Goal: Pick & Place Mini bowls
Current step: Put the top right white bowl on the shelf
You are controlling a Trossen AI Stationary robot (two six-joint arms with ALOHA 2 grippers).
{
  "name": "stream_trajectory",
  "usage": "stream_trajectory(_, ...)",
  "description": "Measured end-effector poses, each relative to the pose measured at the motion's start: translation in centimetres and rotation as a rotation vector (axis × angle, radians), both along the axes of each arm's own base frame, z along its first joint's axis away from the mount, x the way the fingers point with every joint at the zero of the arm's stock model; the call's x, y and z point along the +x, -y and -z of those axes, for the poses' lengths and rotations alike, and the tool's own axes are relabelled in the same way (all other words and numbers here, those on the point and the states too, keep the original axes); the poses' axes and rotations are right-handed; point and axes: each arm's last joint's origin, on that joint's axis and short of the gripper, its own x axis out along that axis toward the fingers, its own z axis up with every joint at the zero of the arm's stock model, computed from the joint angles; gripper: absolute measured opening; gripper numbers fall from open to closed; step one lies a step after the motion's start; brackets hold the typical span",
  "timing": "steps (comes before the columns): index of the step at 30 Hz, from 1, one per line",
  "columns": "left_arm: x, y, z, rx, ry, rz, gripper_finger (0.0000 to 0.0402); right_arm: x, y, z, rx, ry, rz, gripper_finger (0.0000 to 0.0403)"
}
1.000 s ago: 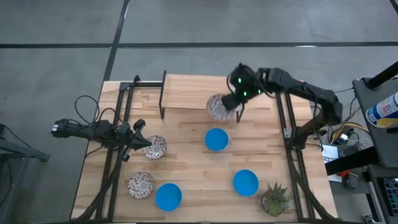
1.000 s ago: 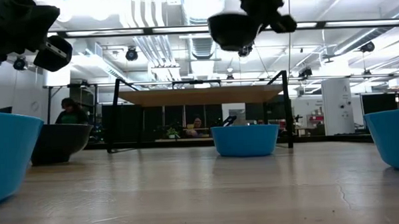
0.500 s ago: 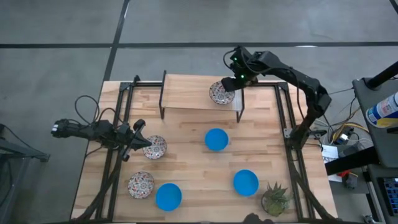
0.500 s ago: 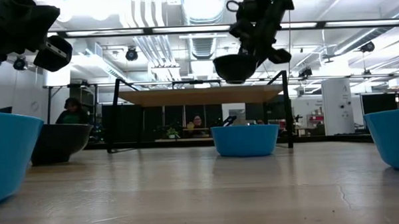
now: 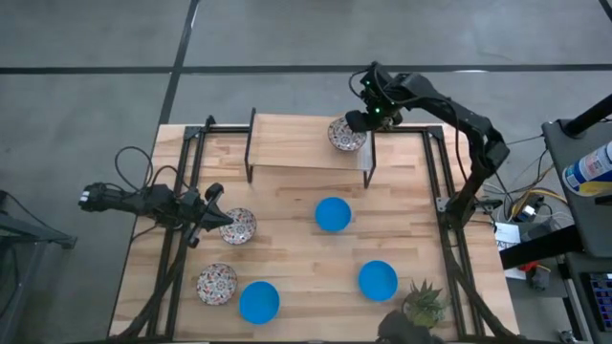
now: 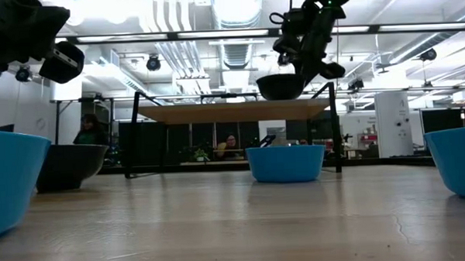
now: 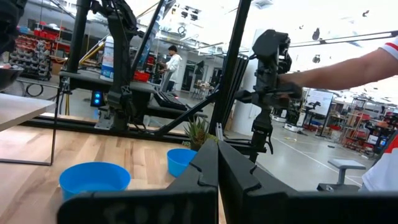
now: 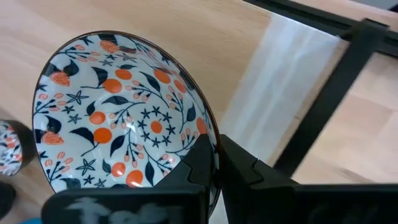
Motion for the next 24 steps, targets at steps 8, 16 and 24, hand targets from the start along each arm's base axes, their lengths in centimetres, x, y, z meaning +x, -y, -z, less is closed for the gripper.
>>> stream_trajectory(8, 0.00, 0.00, -0.01, 0.000, 0.001, 0.001, 0.0000, -0.07, 0.14, 0.56, 0.022, -0.026, -0.004, 0.0013)
stream_trajectory(16, 0.00, 0.00, 0.00, 0.000, 0.000, 0.000, 0.0000, -0.07, 0.17, 0.57, 0.014, -0.027, -0.016, 0.0014)
stream_trajectory(24, 0.00, 0.00, 0.00, 0.000, 0.000, 0.000, 0.0000, -0.05, 0.16, 0.70, 0.014, -0.028, -0.020, 0.0072)
